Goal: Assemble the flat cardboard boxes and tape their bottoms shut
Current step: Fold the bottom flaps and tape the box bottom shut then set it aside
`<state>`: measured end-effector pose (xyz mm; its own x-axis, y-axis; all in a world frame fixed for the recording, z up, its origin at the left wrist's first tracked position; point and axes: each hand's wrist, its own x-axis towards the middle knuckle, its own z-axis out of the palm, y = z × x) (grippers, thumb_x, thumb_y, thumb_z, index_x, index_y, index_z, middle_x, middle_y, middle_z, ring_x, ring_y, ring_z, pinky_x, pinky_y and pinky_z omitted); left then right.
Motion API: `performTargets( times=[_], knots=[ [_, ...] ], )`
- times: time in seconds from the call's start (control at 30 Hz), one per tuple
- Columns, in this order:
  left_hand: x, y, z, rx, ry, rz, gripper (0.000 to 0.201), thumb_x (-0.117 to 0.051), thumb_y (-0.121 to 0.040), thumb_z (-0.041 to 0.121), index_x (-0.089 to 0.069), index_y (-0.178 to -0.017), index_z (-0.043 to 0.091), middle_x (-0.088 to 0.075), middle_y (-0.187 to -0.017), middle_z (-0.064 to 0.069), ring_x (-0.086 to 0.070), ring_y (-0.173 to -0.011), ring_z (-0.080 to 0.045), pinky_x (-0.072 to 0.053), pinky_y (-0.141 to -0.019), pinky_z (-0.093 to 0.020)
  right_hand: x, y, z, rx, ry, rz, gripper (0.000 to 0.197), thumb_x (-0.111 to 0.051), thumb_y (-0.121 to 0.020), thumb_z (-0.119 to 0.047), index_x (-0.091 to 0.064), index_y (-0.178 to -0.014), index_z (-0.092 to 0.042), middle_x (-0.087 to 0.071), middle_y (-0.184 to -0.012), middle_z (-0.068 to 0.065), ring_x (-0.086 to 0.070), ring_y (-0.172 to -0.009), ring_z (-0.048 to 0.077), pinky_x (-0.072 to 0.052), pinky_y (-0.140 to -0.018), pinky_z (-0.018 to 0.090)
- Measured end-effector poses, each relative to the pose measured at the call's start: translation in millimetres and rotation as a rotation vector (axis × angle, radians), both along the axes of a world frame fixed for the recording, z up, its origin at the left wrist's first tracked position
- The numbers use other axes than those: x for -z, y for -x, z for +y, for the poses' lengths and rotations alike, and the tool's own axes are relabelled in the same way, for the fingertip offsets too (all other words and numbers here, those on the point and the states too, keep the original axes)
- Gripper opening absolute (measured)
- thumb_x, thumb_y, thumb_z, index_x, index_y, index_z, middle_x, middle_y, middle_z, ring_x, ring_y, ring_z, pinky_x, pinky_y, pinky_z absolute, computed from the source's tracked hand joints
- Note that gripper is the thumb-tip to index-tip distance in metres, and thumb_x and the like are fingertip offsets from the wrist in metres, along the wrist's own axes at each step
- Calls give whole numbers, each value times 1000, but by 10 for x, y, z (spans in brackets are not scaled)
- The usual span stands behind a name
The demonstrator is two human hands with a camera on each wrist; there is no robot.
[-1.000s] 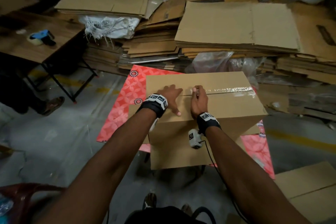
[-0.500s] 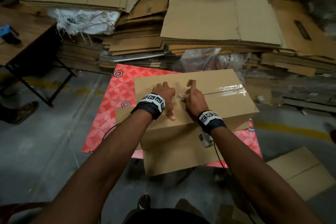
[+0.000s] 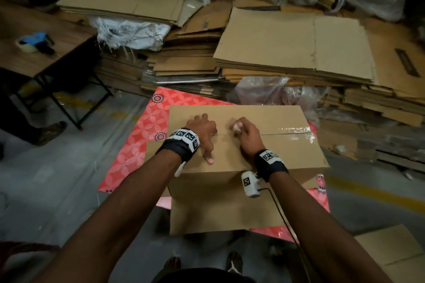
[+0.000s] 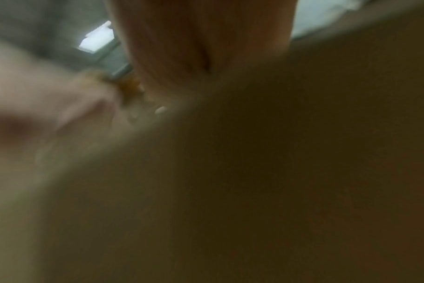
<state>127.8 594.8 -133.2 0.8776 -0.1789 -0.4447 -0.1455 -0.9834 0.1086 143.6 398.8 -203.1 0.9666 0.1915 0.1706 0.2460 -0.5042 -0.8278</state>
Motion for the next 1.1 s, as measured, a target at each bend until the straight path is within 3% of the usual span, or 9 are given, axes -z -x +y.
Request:
performTargets(
  times=[0.1, 0.17, 0.27, 0.4, 0.57, 0.77, 0.83, 0.93, 1.1],
  knots=[
    [-16, -36, -100, -54, 25, -17, 100, -91, -57, 64, -54, -139, 21, -48, -137, -11, -51, -122, -36, -43, -95, -42, -24, -17, -137, -16, -389, 193, 32, -38, -110, -23, -54, -93, -2, -60, -83, 7, -58, -76, 17, -48, -79, 34],
    [-32, -51, -212, -100, 43, -92, 84, -85, -67, 64, -55, -130, 17, -54, -131, -12, -54, -118, -35, -43, -94, -43, -76, -51, -233, -18, -408, 288, 36, -40, -110, -37, -61, -99, -10, -60, -83, 4, -54, -78, 20, -46, -78, 39],
    [-6, -27, -428, -129, 13, -156, 74, -86, -74, 51, -52, -131, 16, -51, -134, -12, -49, -124, -35, -43, -96, -47, -160, -83, -371, -98, -93, 148, 30, -46, -108, -35, -63, -109, -11, -64, -99, 3, -58, -91, 20, -45, -83, 35],
    [33, -66, -534, -108, -48, -168, 77, -89, -72, 43, -52, -137, 23, -51, -137, -9, -48, -126, -34, -41, -97, -47, -109, -19, -595, -235, 368, -157, 18, -53, -94, -1, -58, -109, -8, -48, -107, 7, -45, -94, 20, -44, -87, 36],
    [14, -182, -687, -39, -23, -158, 82, -86, -74, 40, -47, -144, 21, -47, -142, -10, -43, -130, -35, -43, -99, -49, -89, -30, -749, -120, 369, -115, 47, -59, -88, 7, -53, -134, -4, -39, -140, 13, -50, -101, 20, -45, -96, 26],
    [151, -216, -1012, 50, 67, -58, 113, -87, -60, 65, -34, -151, 23, -29, -158, -12, -28, -143, -41, -33, -113, -61, -189, -89, -656, -43, 805, -260, 19, -64, -88, -8, -68, -107, -13, -49, -133, 11, -38, -117, 35, -41, -95, 46],
    [193, -233, -1010, 36, 45, -56, 126, -88, -59, 65, -22, -159, 26, -15, -166, -10, -18, -150, -41, -24, -118, -64, -168, -120, -722, -70, 706, -173, 21, -62, -88, -7, -62, -109, -11, -54, -123, 12, -45, -113, 36, -42, -91, 45],
    [214, -307, -972, 34, 27, -62, 132, -88, -58, 66, -16, -161, 28, -8, -169, -7, -12, -152, -40, -18, -119, -66, -188, -174, -880, -55, 174, 43, 10, -53, -92, -15, -57, -101, -13, -68, -94, 9, -64, -89, 34, -49, -79, 39],
    [170, -383, -844, 46, 38, -55, 129, -89, -61, 62, -15, -162, 30, -6, -170, -5, -10, -153, -38, -18, -120, -64, -141, -378, -1061, 150, -234, 277, 17, -51, -101, -43, -53, -91, -29, -65, -69, 0, -65, -68, 27, -57, -75, 61]
  ],
)
